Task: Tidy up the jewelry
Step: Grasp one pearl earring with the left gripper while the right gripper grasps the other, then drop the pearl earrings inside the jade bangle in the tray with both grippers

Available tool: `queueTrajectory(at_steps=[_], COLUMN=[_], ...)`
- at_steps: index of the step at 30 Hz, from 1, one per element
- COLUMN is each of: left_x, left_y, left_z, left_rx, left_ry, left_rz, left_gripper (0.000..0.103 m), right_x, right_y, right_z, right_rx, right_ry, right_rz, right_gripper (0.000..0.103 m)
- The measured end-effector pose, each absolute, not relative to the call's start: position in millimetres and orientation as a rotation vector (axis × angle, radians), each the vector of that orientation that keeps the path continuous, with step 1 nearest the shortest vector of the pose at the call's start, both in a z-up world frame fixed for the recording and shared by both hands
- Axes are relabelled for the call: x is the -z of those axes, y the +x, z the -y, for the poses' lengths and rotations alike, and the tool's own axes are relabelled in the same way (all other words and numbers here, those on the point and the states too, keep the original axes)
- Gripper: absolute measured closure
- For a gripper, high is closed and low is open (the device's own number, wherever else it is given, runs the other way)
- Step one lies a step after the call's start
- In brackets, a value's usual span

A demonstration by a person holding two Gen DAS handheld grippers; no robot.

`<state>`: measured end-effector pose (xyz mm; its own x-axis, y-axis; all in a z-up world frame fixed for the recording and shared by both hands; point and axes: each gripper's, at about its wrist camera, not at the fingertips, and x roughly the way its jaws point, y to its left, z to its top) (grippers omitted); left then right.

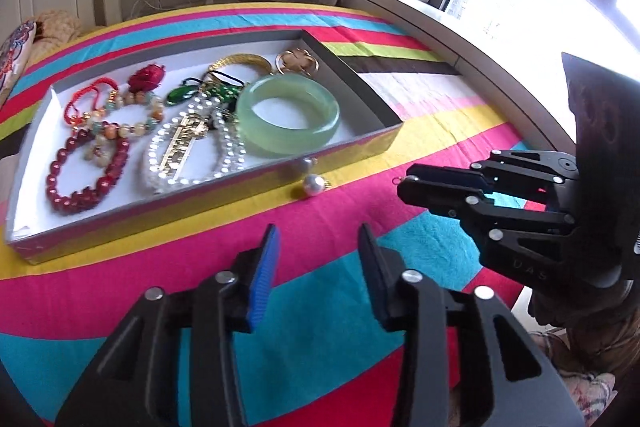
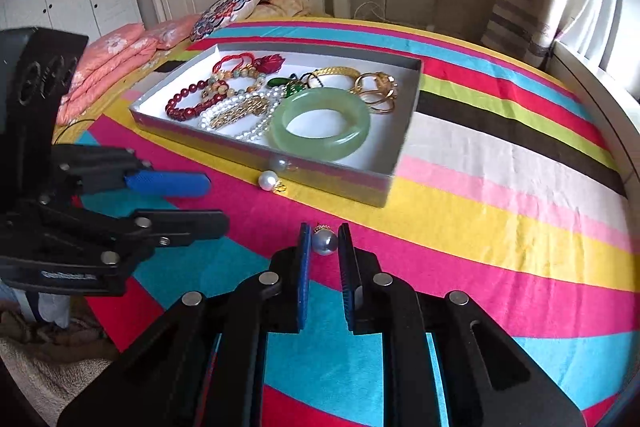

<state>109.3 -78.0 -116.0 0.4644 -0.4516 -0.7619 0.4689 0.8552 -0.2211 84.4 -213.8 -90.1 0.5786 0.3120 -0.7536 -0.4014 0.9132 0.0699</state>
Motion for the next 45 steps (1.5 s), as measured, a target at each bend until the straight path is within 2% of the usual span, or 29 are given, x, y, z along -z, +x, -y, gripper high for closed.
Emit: queueTrajectory(at_steps=[2, 3, 4, 10, 13, 15, 18, 28, 37, 45], left_x=[117.6, 118.7, 119.6, 119.5, 118.9, 118.3, 118.8, 116.2, 80.1, 56.6], left_y=[109.8, 111.9, 114.3, 126.5, 127.1, 125.1, 121.8, 105.3, 89.9, 121.9], left_z=[91.4, 97.0, 100.6, 112.8, 119.7, 123.0, 122.5, 94.6, 69.3, 62.9], left_rx=[0.531, 0.519, 0.495, 0.371, 0.337, 0.322, 0.326, 0.392, 0.438, 0.412], left_ry=[0.053, 0.063, 0.067, 0.070, 0.073, 0.097, 0.105, 0.019, -0.056, -0.035], left_rz=[-0.901, -0.902, -0.900, -0.908, -0.909, -0.898, -0.881, -0.870, -0.756, -0.732], left_gripper=[0.075, 0.082, 0.084, 0.084, 0.078, 0.078, 0.089, 0.089, 0.089, 0.089], right_x=[85.5, 83.7, 82.5, 82.8, 83.2, 82.7, 81.4, 79.3, 73.0, 63.9], right_y=[82.2, 80.9, 80.1, 78.0, 76.3, 75.4, 74.2, 71.1, 69.6, 85.9], right_z=[222.2, 224.7, 226.1, 228.7, 233.0, 235.8, 238.1, 228.0, 222.7, 208.0], right_rx=[-0.415, -0.418, -0.423, -0.449, -0.449, -0.449, -0.451, -0.470, -0.477, -0.478], right_ry=[-0.089, -0.079, -0.073, -0.051, -0.037, -0.029, -0.019, -0.044, -0.056, -0.116], right_rz=[-0.841, -0.833, -0.825, -0.809, -0.806, -0.803, -0.798, -0.790, -0.762, -0.728], right_gripper=[0.087, 0.087, 0.087, 0.087, 0.087, 0.087, 0.087, 0.087, 0.087, 0.087])
